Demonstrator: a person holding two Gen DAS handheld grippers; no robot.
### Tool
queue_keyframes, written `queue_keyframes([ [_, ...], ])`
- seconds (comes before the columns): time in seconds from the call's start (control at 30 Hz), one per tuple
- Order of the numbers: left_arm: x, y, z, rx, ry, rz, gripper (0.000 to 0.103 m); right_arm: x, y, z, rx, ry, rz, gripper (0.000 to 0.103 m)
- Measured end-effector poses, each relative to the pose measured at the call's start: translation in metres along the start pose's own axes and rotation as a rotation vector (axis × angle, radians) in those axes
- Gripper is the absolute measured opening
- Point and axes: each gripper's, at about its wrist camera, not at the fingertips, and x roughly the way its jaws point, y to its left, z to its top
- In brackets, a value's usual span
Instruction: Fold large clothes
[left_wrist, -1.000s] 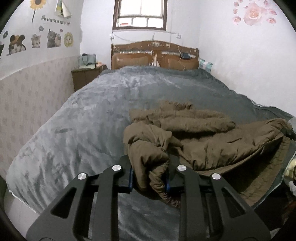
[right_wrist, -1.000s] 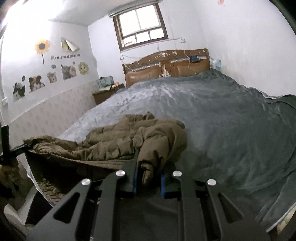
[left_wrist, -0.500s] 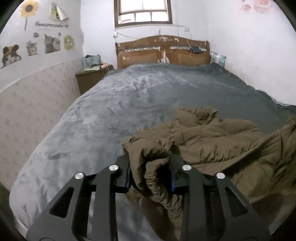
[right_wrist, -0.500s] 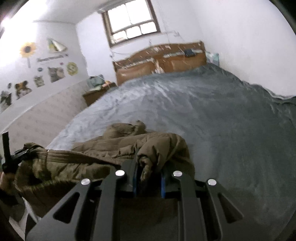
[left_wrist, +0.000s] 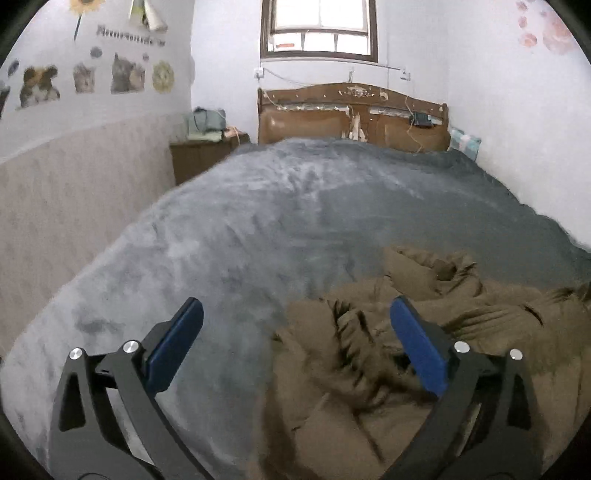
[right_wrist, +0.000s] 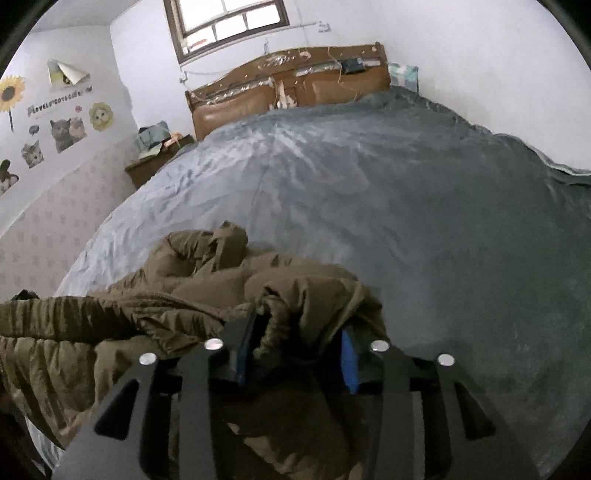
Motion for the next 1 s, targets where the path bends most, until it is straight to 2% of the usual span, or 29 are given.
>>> queue_keyframes([
  [0.03,-0.001,-0.001,0.000,0.016,0.003,0.007,0.100,-0.004,0.000,0.001,0.006,-0.019,0.001,0.058],
  [0.07,-0.002,-0.001,0.001,0.035,0.000,0.024,0.100,-0.013,-0.001,0.003,0.018,-0.061,0.009,0.087],
  [0.1,-0.004,0.001,0.002,0.040,-0.009,0.040,0.100,-0.020,-0.002,0.006,0.027,-0.098,-0.001,0.098],
  [0.13,-0.003,0.001,0.005,0.037,-0.012,0.043,0.100,-0.030,-0.004,0.008,0.037,-0.151,-0.031,0.101],
  [0.17,-0.002,0.002,0.008,0.024,-0.012,0.048,0.100,-0.039,-0.006,0.011,0.043,-0.187,-0.067,0.101],
  [0.23,-0.009,0.009,0.011,-0.021,-0.018,0.063,0.100,-0.047,-0.008,0.013,0.029,-0.181,-0.042,0.101],
  [0.3,-0.016,0.013,0.012,-0.043,-0.028,0.045,0.100,-0.052,-0.007,0.012,-0.009,-0.171,-0.017,0.101],
  [0.4,-0.021,0.019,0.005,0.011,-0.035,0.020,0.100,-0.054,-0.012,0.004,-0.069,-0.128,0.000,0.101],
  [0.47,-0.019,0.021,-0.007,0.047,0.005,-0.045,0.100,-0.048,-0.015,-0.003,-0.088,-0.079,0.018,0.101],
  [0.53,-0.021,0.021,-0.019,0.068,0.010,-0.070,0.100,-0.040,-0.019,-0.010,-0.102,-0.049,0.029,0.101],
  [0.63,-0.025,0.023,-0.034,0.025,-0.005,-0.194,0.100,-0.027,-0.026,-0.024,-0.092,-0.019,0.070,0.101],
  [0.7,-0.019,0.019,-0.042,0.016,0.018,-0.232,0.100,-0.017,-0.031,-0.031,-0.051,0.000,0.102,0.101],
  [0.77,-0.010,0.013,-0.046,0.022,0.035,-0.206,0.100,-0.007,-0.034,-0.035,-0.025,0.023,0.133,0.101],
  [0.87,0.012,0.008,-0.046,0.002,0.083,-0.167,0.100,0.007,-0.032,-0.038,-0.031,0.038,0.120,0.101],
  [0.93,0.026,0.006,-0.045,-0.022,0.111,-0.167,0.100,0.014,-0.034,-0.041,-0.002,0.057,0.138,0.100],
  [1.0,0.044,0.001,-0.046,-0.029,0.156,-0.169,0.100,0.022,-0.034,-0.043,0.023,0.086,0.178,0.081],
])
